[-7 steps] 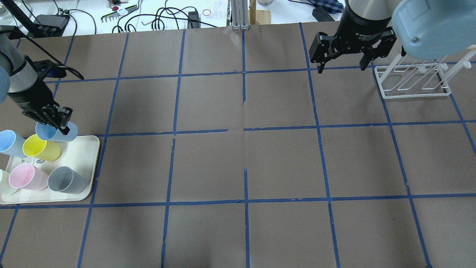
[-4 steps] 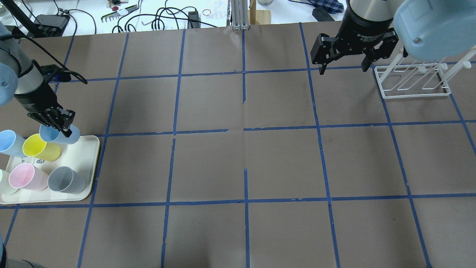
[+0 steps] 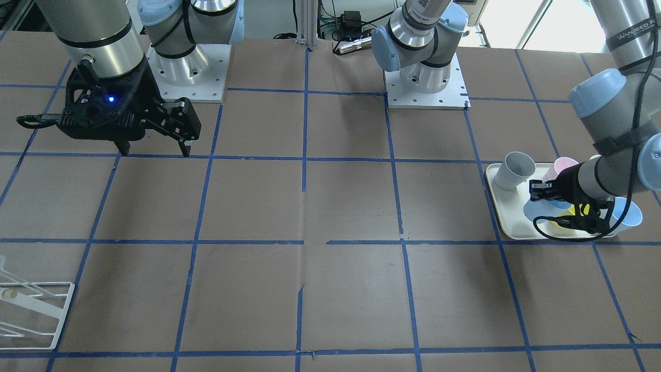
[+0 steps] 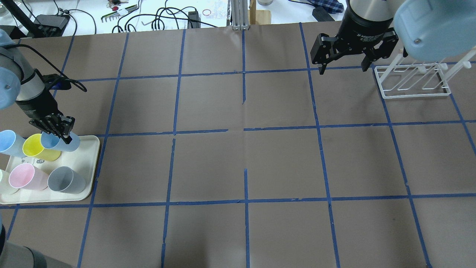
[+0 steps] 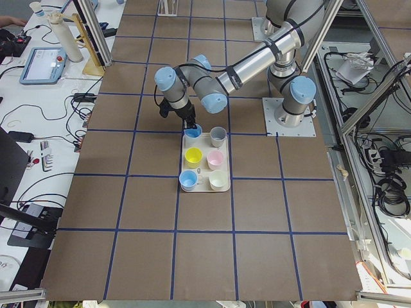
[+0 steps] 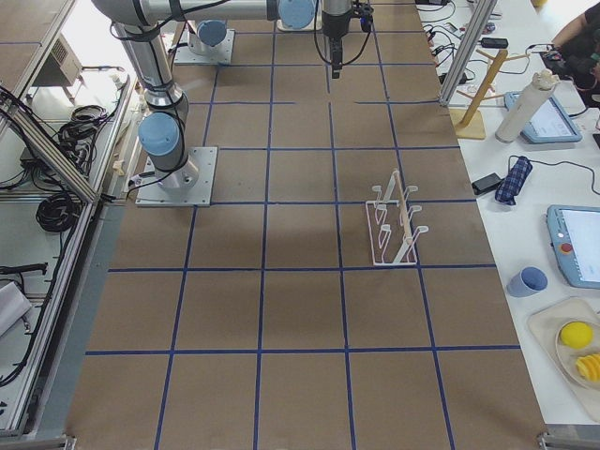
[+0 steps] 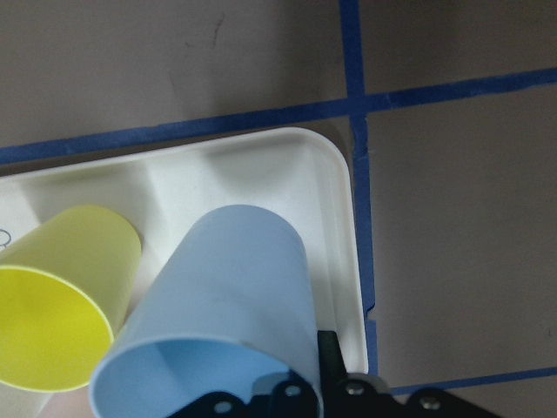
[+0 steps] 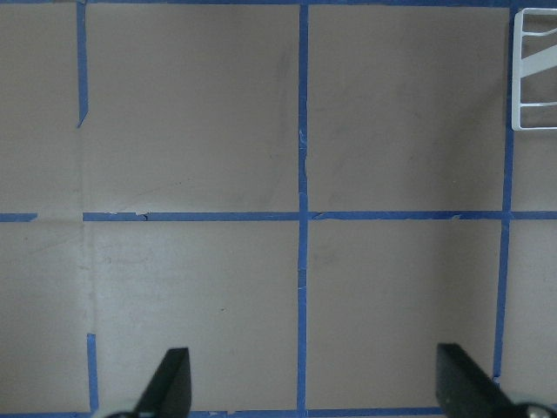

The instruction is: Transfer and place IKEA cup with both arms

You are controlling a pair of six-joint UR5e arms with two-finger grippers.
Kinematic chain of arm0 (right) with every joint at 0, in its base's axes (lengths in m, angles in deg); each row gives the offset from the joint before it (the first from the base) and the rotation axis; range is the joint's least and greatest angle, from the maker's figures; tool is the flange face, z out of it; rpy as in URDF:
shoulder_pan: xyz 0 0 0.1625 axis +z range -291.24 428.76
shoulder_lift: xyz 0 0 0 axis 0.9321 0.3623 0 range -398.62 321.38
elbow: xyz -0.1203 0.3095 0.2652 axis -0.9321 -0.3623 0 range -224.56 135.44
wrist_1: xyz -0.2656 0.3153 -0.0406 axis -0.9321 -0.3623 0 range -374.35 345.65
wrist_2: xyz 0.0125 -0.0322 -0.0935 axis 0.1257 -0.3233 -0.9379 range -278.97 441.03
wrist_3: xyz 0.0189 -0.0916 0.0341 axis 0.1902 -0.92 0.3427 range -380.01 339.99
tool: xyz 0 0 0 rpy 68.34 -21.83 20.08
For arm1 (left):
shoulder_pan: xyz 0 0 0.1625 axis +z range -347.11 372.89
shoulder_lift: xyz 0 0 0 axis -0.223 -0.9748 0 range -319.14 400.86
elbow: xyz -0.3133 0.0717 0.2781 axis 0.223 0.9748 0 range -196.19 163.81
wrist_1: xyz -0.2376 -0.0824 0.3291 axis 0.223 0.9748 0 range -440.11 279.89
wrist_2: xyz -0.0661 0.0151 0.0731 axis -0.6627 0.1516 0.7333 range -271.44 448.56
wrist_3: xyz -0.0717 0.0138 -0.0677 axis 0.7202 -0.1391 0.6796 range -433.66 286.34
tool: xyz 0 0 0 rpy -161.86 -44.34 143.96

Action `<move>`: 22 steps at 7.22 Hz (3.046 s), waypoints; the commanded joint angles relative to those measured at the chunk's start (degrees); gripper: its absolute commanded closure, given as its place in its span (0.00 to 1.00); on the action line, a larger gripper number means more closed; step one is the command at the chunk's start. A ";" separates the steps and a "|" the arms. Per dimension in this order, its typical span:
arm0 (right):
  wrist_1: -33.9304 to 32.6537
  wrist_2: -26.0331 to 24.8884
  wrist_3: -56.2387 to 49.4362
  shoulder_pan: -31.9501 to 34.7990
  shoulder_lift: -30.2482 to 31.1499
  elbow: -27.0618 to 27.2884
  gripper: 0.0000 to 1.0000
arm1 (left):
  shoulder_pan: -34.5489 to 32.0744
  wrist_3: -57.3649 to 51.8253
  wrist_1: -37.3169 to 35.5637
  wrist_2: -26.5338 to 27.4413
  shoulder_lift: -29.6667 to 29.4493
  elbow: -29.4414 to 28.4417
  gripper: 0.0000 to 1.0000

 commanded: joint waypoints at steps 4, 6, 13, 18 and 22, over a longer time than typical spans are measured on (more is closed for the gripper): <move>0.09 0.00 0.05 -0.04 0.00 0.05 0.00 | 0.04 -4.33 -0.19 0.39 -2.14 -0.02 1.00; 0.09 0.00 -0.04 -0.04 0.00 0.05 0.00 | 0.13 -4.33 -0.37 0.39 -3.20 -0.11 1.00; 0.00 0.00 -0.04 -0.04 -0.09 0.05 0.00 | -0.39 -3.63 3.13 -1.28 1.96 -3.08 0.03; 0.00 0.00 -0.04 -0.04 -0.09 0.05 0.00 | -18.01 18.12 11.03 -6.74 17.33 -8.11 0.00; 0.00 0.00 0.05 -0.04 -0.09 0.05 0.00 | -28.94 23.80 14.49 -7.34 28.77 -0.41 0.00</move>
